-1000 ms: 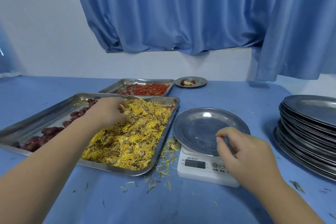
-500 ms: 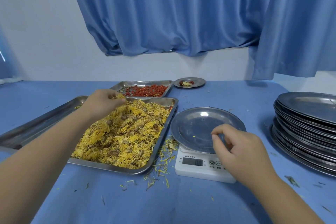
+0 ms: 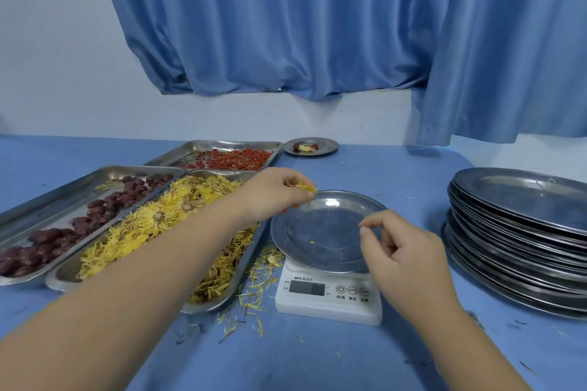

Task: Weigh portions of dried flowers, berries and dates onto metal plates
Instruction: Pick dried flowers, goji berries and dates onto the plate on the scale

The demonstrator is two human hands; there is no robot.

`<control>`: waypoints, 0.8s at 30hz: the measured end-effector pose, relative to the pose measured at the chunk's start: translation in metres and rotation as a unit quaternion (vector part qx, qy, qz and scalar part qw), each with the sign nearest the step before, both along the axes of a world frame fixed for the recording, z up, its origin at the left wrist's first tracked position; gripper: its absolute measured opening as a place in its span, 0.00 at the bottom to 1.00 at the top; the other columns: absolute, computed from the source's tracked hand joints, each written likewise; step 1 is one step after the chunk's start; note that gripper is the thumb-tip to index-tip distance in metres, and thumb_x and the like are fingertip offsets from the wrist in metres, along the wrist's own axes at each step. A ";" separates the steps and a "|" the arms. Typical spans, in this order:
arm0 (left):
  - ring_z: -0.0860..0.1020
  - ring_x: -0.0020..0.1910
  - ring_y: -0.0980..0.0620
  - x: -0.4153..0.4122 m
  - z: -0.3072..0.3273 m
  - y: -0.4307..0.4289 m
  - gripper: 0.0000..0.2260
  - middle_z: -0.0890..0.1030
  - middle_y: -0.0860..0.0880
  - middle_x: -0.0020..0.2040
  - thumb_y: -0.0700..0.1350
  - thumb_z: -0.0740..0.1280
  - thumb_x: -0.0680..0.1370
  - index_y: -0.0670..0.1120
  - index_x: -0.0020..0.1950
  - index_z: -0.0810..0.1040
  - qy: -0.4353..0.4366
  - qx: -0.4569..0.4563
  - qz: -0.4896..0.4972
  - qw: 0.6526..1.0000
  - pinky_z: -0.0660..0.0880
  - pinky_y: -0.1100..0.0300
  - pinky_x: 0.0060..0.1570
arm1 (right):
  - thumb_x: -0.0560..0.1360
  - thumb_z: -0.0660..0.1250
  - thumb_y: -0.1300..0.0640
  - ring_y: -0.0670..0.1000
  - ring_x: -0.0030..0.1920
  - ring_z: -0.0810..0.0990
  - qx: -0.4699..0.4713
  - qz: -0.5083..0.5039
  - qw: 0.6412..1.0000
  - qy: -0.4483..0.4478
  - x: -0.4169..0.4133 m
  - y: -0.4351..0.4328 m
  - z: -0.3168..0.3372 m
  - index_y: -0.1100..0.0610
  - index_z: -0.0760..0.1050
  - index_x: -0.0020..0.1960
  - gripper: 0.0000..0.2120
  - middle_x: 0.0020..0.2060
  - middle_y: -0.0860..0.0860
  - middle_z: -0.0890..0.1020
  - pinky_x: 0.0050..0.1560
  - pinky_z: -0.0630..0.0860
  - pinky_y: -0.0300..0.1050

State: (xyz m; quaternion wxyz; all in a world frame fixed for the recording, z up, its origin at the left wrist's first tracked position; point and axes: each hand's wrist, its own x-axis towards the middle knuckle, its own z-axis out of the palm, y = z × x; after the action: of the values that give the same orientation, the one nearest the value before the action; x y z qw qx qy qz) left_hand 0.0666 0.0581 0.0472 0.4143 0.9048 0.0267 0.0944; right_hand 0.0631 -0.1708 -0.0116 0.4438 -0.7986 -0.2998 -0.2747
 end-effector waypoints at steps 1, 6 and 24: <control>0.80 0.40 0.61 0.007 -0.003 -0.008 0.08 0.83 0.53 0.47 0.49 0.72 0.75 0.53 0.53 0.82 0.000 0.001 -0.007 1.000 0.75 0.66 0.37 | 0.71 0.68 0.61 0.51 0.27 0.68 0.001 -0.001 1.000 -0.001 0.001 -0.001 0.000 0.48 0.74 0.38 0.09 0.26 0.51 0.70 0.27 0.68 0.48; 0.79 0.50 0.61 0.020 -0.012 -0.021 0.13 0.81 0.58 0.51 0.54 0.73 0.73 0.55 0.56 0.80 0.054 0.057 -0.056 0.995 0.73 0.67 0.47 | 0.71 0.68 0.61 0.52 0.28 0.68 0.004 0.004 1.000 0.004 0.001 0.001 0.000 0.49 0.75 0.38 0.08 0.27 0.52 0.70 0.28 0.69 0.50; 0.84 0.46 0.52 -0.041 0.048 0.080 0.12 0.84 0.50 0.52 0.56 0.63 0.80 0.51 0.57 0.79 -0.010 -0.028 0.054 0.998 0.81 0.60 0.46 | 0.74 0.65 0.55 0.48 0.29 0.70 -0.076 0.038 0.996 0.002 -0.015 0.020 -0.007 0.48 0.74 0.36 0.08 0.24 0.47 0.70 0.28 0.67 0.45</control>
State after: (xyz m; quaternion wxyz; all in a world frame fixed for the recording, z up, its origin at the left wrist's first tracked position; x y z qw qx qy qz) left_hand 0.0252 0.1377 0.0950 0.4343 0.8891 0.0738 0.1245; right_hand 0.0484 -0.1512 -0.0190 0.3928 -0.8184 -0.3489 -0.2328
